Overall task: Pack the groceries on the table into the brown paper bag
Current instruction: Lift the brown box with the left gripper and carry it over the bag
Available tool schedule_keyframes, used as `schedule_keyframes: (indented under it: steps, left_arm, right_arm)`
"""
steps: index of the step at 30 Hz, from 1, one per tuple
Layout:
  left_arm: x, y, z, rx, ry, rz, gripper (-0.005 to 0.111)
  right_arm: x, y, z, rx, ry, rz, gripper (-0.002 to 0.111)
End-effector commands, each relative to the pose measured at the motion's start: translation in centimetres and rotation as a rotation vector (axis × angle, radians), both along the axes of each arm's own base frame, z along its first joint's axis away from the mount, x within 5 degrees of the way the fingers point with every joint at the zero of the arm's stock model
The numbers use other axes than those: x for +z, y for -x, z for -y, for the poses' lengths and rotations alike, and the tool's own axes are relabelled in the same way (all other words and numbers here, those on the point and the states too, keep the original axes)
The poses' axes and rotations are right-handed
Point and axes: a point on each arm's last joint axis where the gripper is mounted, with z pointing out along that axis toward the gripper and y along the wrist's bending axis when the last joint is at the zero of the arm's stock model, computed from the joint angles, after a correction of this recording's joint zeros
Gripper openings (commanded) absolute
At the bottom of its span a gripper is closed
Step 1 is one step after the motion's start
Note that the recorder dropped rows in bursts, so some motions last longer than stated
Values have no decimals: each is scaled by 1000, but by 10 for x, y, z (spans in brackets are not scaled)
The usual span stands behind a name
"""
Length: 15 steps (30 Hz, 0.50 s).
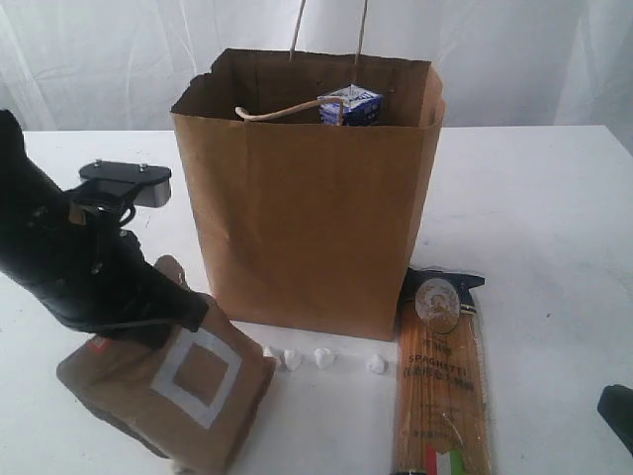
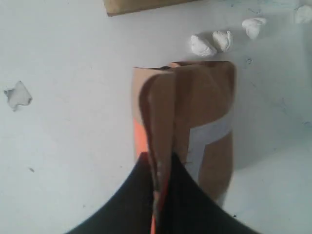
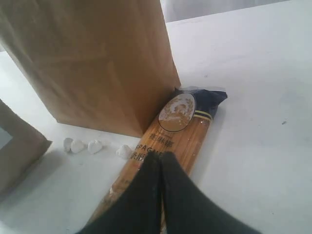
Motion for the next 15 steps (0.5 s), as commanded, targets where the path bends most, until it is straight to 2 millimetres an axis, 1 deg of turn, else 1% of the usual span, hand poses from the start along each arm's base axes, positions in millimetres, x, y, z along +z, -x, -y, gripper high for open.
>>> schedule_keyframes:
  steps: [1,4,8,11,15]
  left_arm:
    - [40,10,-16,-47,-43,123,0]
    - [67,20,-28,-54,-58,202,0]
    - [112,36,-44,-42,-17,345,0]
    - [145,45,-51,-46,40,463,0]
    - [189,51,-56,-73,94,609,0]
  right_arm:
    - [-1,0,0,0,1,7,0]
    - [-1,0,0,0,1,7,0]
    - [-1,0,0,0,1,7,0]
    - [-1,0,0,0,1,7,0]
    - [-1,0,0,0,1,7,0]
